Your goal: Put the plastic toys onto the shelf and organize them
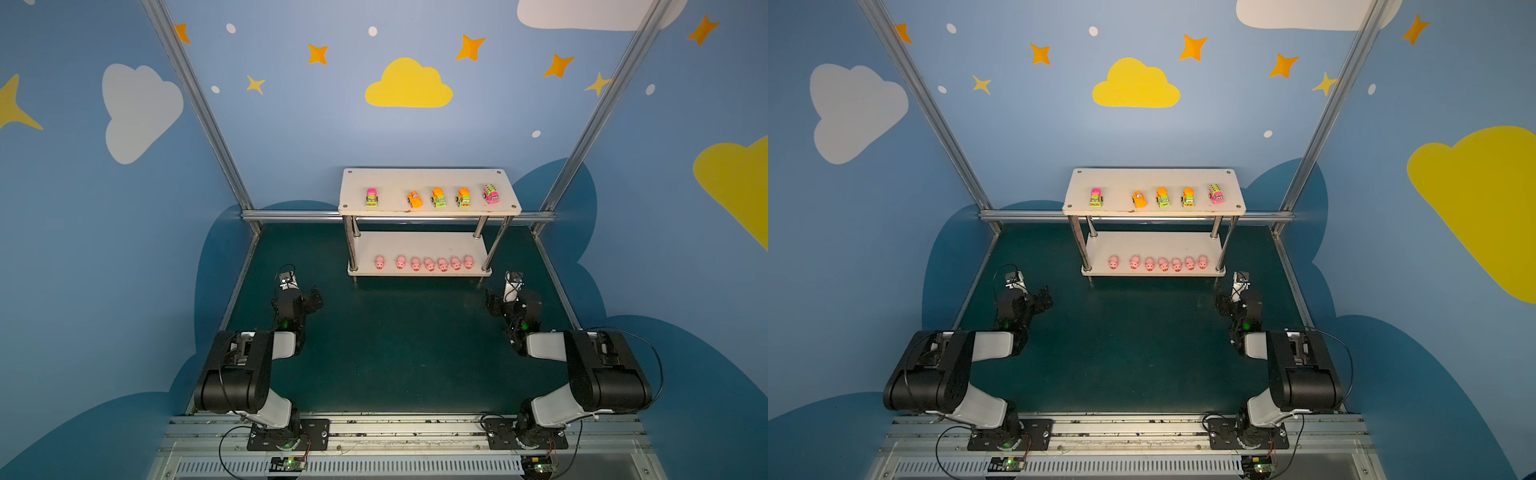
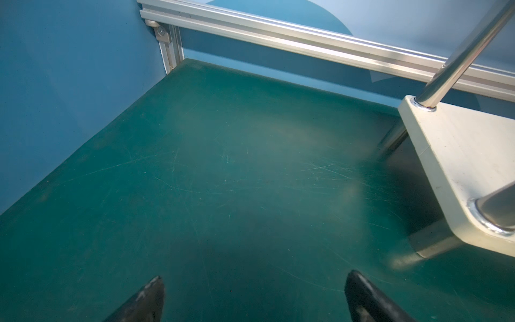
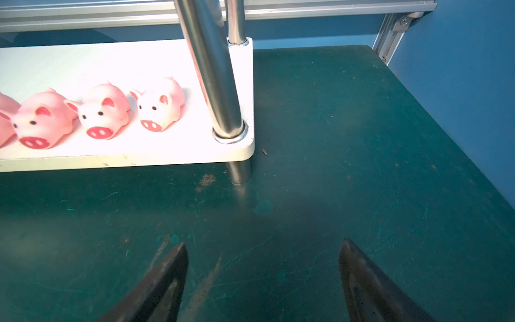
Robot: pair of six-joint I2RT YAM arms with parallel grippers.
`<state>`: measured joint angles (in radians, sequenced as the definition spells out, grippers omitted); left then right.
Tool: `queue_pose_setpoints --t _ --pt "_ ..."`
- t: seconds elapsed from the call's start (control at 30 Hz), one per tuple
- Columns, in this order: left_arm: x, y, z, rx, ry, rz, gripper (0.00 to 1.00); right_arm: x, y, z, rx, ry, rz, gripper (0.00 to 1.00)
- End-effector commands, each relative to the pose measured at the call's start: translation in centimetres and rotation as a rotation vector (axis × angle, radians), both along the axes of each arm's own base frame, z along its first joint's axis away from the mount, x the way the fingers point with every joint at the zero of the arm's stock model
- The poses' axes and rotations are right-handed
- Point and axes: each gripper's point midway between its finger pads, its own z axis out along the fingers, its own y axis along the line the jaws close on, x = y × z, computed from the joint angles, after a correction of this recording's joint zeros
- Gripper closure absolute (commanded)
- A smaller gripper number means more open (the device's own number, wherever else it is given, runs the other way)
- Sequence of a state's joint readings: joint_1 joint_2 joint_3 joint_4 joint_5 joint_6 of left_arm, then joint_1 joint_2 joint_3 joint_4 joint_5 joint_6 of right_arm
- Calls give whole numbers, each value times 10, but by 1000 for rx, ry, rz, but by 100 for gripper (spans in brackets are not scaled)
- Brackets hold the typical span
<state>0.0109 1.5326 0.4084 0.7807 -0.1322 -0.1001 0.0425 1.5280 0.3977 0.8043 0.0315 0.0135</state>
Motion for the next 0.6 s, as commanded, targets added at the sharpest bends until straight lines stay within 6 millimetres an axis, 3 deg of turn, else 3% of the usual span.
queue_pose_setpoints --t 0.0,0.57 --pt "0 -1 0 13 3 -10 0 1 2 6 -5 -24 11 17" --pt "1 -1 0 14 4 -10 0 1 2 7 -6 -26 11 17"
